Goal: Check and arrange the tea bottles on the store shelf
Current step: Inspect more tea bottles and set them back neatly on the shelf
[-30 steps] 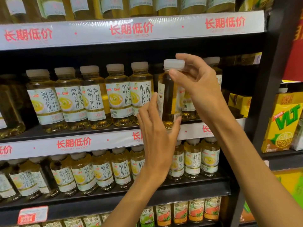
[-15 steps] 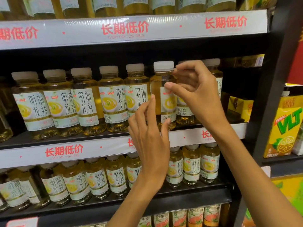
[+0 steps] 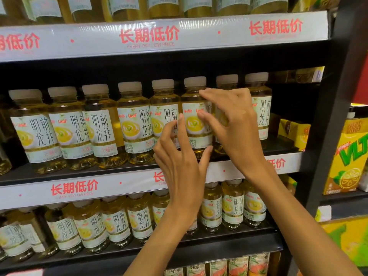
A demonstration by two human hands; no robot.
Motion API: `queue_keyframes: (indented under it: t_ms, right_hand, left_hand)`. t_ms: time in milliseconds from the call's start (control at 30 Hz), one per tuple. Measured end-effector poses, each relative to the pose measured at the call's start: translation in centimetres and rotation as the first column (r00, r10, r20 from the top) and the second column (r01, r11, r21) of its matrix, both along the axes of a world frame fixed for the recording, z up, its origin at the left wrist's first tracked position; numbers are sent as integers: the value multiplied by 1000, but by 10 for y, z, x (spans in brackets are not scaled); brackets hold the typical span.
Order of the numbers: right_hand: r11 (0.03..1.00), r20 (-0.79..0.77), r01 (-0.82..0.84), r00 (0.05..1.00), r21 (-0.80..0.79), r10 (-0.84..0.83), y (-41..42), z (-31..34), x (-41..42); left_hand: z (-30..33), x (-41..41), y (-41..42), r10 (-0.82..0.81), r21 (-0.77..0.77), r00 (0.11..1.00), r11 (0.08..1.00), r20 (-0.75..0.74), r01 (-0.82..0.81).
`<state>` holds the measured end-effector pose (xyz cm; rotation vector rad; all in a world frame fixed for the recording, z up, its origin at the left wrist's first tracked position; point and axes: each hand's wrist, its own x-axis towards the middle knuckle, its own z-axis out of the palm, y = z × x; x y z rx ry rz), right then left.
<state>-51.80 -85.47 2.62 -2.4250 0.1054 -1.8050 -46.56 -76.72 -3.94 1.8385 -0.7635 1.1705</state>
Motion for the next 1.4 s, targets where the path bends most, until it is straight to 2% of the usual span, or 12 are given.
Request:
queue_keyframes:
  t_ms: [167,333,467,533,667,767,867,967,1033,1267,1333,1400]
  right_hand:
    - [998,-41,40,998,-49,-42,-2,1,5]
    - [990,177,126,975,60,-134,-14,12,-5]
    - [928,-59,373,927,16,-372,-23,19,-1]
    - [914,-114,405,908,-12,-404,-24,18,0]
    - [974,16,227,974,5,-227,-21,18,-10]
    - [992,95,-111,990,57,105,-14,11,-20]
    - [863,83,-434,900,257,428,-3,8,-31]
    - [817,68,-474,874,328,481,3,9,-39]
    - [770,132,-526,846,361,516,6,9,-45]
    - [440,299,-705,663,556,686,26,4,-61]
    - [365,311,-717,623,594,717,27,3,-62]
    - [245,329,-724,552,645,766,27,7,-63]
  left_hand:
    - [-2,2,-1,18,45,1000,999,0,-18]
    - [-2,0,1,-57,24,998,998,-4,57]
    - [-2,-12,-4,-156,34,987,987,48,155]
    - [-1,-16,-7,-181,36,983,983,43,179]
    - [0,-17,-6,-236,58,972,970,4,235]
    - [-5,-18,-5,-306,92,951,947,-38,308]
    - [-6,-22,-4,-355,82,931,929,-84,361]
    - [-4,-30,-3,-404,55,907,909,-116,412]
    - [-3,-36,0,-467,22,871,880,-156,475]
    - [1,-54,25,-561,-97,768,822,-308,561]
    - [-1,-54,36,-647,-151,662,749,-378,645]
    - [-2,-55,48,-769,-252,431,586,-472,770]
